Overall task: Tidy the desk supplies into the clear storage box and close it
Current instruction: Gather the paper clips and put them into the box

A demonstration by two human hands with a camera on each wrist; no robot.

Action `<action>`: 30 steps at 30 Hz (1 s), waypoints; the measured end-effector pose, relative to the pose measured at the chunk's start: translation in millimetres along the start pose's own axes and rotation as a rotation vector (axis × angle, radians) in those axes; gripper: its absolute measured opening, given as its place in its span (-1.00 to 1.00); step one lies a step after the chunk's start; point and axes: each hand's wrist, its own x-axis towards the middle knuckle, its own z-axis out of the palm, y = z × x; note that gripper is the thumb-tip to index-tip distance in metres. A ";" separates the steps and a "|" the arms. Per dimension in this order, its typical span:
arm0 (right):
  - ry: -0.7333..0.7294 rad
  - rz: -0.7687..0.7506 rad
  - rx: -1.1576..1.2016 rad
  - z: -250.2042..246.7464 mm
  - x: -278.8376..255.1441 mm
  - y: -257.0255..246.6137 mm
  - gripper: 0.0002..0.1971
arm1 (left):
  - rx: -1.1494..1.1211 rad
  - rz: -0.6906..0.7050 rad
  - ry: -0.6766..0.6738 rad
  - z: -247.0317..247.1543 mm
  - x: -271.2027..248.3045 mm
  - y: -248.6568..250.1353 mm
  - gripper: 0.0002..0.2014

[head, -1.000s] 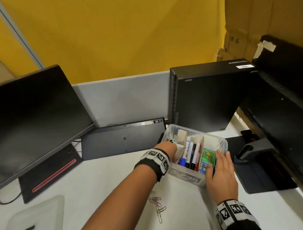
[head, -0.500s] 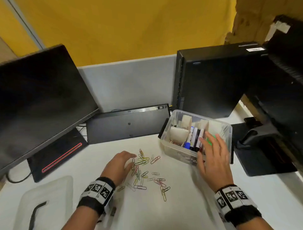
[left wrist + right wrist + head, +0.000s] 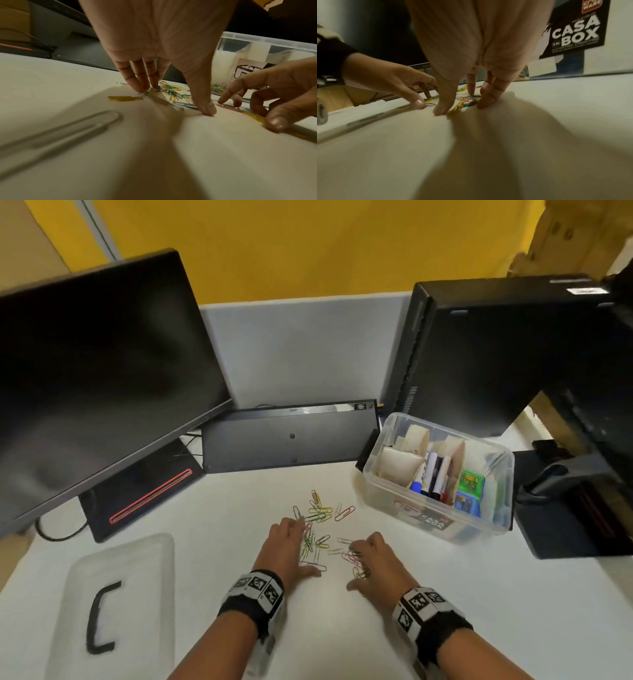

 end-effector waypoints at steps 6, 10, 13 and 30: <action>0.154 -0.028 -0.054 14.5 12.6 -12.7 -0.82 | -0.059 0.042 0.049 2.2 13.6 4.6 -0.46; 0.178 -0.007 -0.252 24.1 21.9 -19.0 -0.76 | -0.087 0.091 0.102 4.1 12.7 2.5 -0.71; 0.166 -0.015 -0.376 23.9 25.1 -28.2 -0.76 | -0.043 0.119 0.117 2.1 12.0 3.9 -0.74; 0.203 0.366 0.951 -21.0 27.1 -6.1 -0.92 | -0.082 0.044 0.142 -3.5 21.5 5.2 -0.78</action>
